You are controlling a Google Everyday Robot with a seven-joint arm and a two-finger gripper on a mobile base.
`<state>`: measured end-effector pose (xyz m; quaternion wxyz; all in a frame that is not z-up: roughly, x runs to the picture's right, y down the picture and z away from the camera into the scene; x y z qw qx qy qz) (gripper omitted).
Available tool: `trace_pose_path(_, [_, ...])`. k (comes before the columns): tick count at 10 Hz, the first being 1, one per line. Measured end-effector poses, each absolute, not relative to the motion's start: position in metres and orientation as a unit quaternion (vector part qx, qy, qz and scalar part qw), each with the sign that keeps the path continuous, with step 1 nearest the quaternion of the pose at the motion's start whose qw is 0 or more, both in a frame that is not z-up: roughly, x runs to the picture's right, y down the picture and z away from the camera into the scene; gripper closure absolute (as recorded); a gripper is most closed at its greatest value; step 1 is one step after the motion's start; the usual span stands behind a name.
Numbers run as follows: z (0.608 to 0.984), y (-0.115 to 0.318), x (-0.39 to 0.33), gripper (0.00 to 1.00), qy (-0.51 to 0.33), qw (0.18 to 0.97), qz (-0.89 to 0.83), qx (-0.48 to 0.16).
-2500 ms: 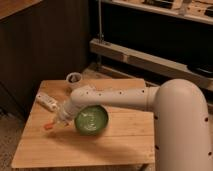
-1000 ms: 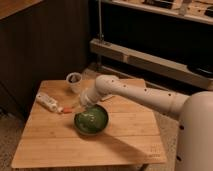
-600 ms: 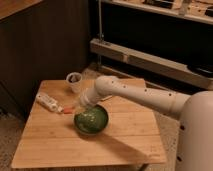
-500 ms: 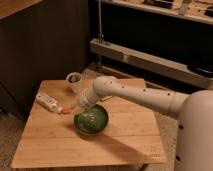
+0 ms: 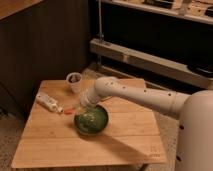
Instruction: Place the pepper in the ceramic bowl
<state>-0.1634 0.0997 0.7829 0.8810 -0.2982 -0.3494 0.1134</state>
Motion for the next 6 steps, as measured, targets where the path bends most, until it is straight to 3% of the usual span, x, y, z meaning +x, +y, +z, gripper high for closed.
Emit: trace_pose_path(6, [0.7863, 0.0995, -0.1593, 0.47, -0.343, 0.885, 0.113, -0.295])
